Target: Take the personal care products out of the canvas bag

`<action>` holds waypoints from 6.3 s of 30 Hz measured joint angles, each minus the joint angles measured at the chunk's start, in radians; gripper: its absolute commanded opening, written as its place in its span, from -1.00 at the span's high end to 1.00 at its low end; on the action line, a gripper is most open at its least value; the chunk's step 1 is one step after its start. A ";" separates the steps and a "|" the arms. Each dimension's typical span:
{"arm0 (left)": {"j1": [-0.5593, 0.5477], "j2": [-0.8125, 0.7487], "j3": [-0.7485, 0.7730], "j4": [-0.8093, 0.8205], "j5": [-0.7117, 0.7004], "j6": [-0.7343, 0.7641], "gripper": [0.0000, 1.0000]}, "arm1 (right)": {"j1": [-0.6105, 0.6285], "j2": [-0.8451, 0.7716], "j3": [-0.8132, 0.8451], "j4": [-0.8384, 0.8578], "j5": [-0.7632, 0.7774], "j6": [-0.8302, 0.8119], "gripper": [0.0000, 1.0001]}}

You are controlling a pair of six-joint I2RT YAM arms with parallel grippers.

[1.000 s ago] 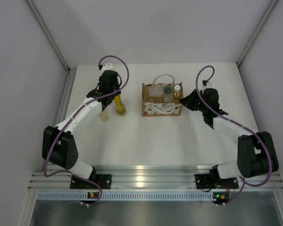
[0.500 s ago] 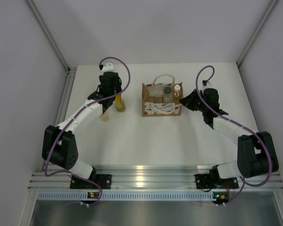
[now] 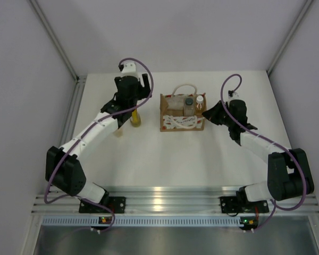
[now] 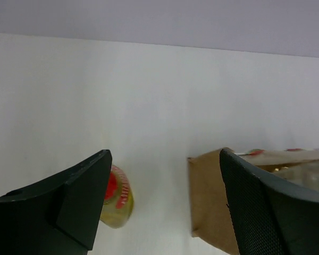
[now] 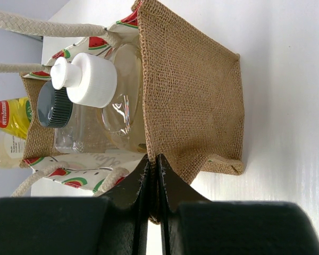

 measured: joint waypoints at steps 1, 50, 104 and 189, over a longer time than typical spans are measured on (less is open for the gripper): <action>-0.031 -0.005 0.014 -0.002 0.006 0.000 -0.78 | 0.000 0.000 0.000 0.000 0.000 0.000 0.88; -0.396 0.567 0.565 -0.306 -0.074 -0.137 -0.37 | 0.000 -0.021 0.000 -0.032 0.004 -0.001 0.85; -0.366 0.584 0.613 -0.436 -0.102 -0.100 1.00 | 0.000 -0.033 0.003 -0.061 0.003 -0.011 0.85; -0.198 0.018 -0.154 -0.283 -0.090 -0.216 -0.77 | 0.000 -0.033 0.040 -0.128 0.019 -0.027 0.82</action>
